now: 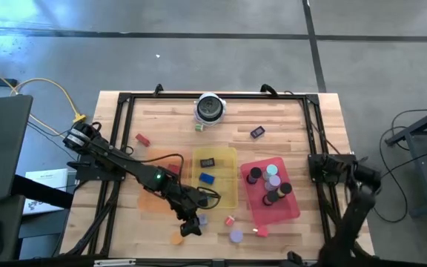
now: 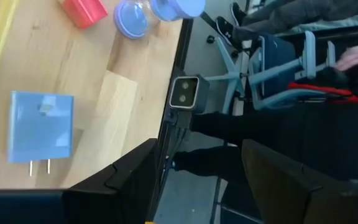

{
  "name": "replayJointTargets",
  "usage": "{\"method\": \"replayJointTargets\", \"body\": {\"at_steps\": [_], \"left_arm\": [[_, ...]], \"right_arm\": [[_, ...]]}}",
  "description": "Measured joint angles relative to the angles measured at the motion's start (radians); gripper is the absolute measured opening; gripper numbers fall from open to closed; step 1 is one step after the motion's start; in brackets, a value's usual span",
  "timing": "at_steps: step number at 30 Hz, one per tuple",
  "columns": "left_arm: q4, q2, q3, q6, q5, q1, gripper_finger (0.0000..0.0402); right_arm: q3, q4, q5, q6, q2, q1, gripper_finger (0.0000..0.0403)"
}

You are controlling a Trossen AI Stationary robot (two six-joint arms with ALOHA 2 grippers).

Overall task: Pick & Place Office items
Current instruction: Put the pink charger adaptor into the orange bin

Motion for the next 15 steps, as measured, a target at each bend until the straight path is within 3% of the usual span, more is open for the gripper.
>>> {"method": "replayJointTargets", "body": {"at_steps": [8, 15], "left_arm": [[0.000, 0.000, 0.000, 0.002, 0.072, -0.020, 0.0227], [0.000, 0.000, 0.000, 0.021, 0.096, -0.026, 0.0227]], "right_arm": [[0.000, 0.003, -0.172, 0.012, 0.090, -0.125, 0.0318], [0.000, -0.026, -0.225, 0.018, 0.090, -0.165, 0.0318]]}}
